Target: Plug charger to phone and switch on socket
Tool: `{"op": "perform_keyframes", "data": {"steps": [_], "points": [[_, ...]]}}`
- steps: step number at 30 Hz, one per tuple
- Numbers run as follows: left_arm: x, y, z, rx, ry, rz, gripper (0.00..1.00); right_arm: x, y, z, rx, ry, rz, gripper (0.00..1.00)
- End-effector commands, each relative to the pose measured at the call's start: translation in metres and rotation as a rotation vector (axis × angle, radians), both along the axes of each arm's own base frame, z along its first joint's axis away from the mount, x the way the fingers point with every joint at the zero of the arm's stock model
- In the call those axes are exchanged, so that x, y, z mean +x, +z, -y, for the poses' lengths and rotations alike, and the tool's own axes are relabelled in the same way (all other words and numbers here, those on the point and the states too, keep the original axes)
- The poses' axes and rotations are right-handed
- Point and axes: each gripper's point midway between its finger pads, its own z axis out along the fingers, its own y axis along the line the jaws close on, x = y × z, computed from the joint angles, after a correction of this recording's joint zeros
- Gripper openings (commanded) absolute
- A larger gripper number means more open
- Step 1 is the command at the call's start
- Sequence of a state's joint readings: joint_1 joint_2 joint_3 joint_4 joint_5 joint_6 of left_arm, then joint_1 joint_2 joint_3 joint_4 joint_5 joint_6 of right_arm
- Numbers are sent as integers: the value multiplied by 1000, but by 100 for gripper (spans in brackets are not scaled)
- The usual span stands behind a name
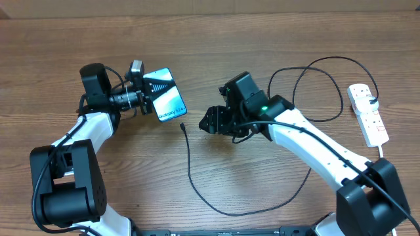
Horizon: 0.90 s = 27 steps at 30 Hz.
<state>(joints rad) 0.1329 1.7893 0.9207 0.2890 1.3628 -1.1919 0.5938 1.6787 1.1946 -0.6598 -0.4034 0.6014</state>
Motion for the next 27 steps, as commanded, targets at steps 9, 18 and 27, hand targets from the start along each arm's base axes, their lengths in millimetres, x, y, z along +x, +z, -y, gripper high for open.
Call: {"op": "perform_keyframes", "data": {"steps": [9, 18, 27], "points": [[-1, -52, -18, 294, 103, 51, 4, 11, -32, 3, -186, -25, 94, 72], [-6, -93, -40, 509, 170, -51, 4, 17, -54, -13, -184, 20, 121, 73], [-11, -109, -65, 599, 218, -111, 4, 18, -67, -40, -157, 74, 173, 72]]}}
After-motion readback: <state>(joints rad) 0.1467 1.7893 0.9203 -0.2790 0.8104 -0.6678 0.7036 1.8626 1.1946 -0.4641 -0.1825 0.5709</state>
